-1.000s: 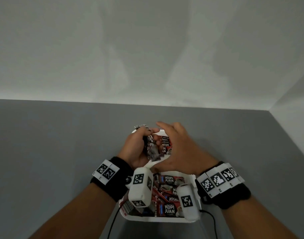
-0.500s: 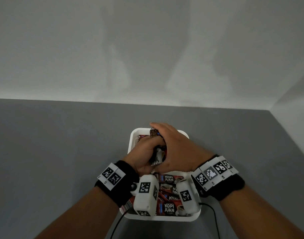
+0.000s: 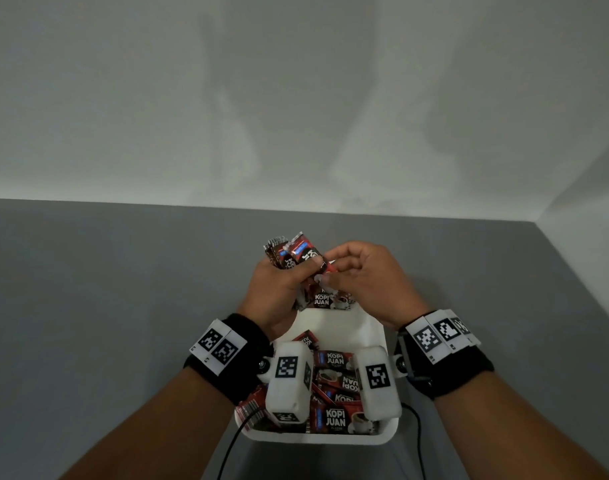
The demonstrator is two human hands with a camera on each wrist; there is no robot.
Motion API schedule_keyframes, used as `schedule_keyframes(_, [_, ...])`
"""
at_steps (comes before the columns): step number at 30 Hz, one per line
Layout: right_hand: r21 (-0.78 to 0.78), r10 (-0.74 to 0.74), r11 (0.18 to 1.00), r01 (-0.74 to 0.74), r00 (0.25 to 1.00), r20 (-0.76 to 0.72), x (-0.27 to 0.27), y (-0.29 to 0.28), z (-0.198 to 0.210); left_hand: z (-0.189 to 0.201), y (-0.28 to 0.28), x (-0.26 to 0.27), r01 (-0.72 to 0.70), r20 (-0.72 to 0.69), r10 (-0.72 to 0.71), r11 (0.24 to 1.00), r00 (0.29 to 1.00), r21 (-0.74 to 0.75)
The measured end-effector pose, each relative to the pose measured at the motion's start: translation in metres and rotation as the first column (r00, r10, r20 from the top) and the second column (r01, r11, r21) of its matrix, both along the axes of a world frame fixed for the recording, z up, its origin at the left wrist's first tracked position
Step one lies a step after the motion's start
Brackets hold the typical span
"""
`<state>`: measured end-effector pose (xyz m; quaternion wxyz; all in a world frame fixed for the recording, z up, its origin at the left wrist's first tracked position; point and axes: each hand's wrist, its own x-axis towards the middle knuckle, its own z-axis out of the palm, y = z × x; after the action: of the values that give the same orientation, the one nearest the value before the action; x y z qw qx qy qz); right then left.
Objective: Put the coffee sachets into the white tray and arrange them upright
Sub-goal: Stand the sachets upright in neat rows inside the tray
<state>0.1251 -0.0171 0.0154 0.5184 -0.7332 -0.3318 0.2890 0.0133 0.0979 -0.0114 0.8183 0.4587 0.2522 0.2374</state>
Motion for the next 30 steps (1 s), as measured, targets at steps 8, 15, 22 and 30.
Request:
schedule_keyframes(8, [-0.149, 0.091, 0.987, -0.058, 0.971, 0.22, 0.014, 0.002, -0.006, -0.009, 0.016, -0.012, -0.017, -0.155, 0.038, 0.991, 0.987, 0.133])
schedule_keyframes(15, [-0.46, 0.245, 0.887, -0.038, 0.883, 0.4, 0.02, 0.025, -0.044, -0.034, 0.044, -0.032, -0.118, -0.357, 0.19, 0.97, 0.914, 0.212])
schedule_keyframes(22, [-0.588, 0.439, 0.798, -0.136, 0.799, 0.411, 0.002, 0.064, -0.081, -0.046, 0.046, -0.035, -0.074, -0.47, 0.187, 0.966, 0.862, 0.249])
schedule_keyframes(30, [-0.614, 0.457, 0.788, -0.031, 0.697, 0.552, 0.001, 0.079, -0.096, -0.052, 0.043, -0.036, -0.031, -0.52, 0.161, 0.968, 0.839, 0.249])
